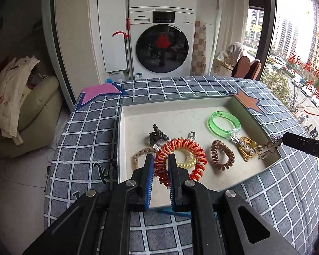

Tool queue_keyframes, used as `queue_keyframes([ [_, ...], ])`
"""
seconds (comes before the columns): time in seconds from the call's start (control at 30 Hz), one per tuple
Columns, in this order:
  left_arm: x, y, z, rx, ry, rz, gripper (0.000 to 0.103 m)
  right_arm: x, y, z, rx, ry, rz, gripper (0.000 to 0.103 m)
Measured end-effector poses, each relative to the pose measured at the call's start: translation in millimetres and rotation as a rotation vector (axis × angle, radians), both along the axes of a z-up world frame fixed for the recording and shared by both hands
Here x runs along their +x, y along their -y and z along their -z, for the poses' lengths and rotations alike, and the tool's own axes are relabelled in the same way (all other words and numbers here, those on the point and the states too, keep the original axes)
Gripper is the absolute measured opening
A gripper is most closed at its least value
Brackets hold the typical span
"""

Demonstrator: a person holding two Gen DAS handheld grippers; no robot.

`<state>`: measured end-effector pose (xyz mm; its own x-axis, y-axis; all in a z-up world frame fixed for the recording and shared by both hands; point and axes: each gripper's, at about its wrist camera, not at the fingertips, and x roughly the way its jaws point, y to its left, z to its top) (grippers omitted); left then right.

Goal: Organize jewelry
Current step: 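Carry the barrette and orange coil tie with both tools into the tray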

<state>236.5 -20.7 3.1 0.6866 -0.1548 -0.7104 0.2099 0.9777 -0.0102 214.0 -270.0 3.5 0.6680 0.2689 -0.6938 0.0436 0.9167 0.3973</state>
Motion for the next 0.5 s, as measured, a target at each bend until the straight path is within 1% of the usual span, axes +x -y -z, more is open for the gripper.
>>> queue_keyframes([
  [0.1, 13, 3, 8, 0.021, -0.005, -0.009, 0.033, 15, -3, 6, -0.023, -0.008, 0.001, 0.013],
  [0.27, 30, 7, 22, 0.044, -0.023, -0.031, 0.033, 38, -5, 22, -0.026, -0.036, 0.009, 0.013],
  [0.5, 43, 13, 39, 0.085, -0.043, -0.037, 0.033, 52, -9, 39, -0.066, -0.061, 0.006, 0.013],
])
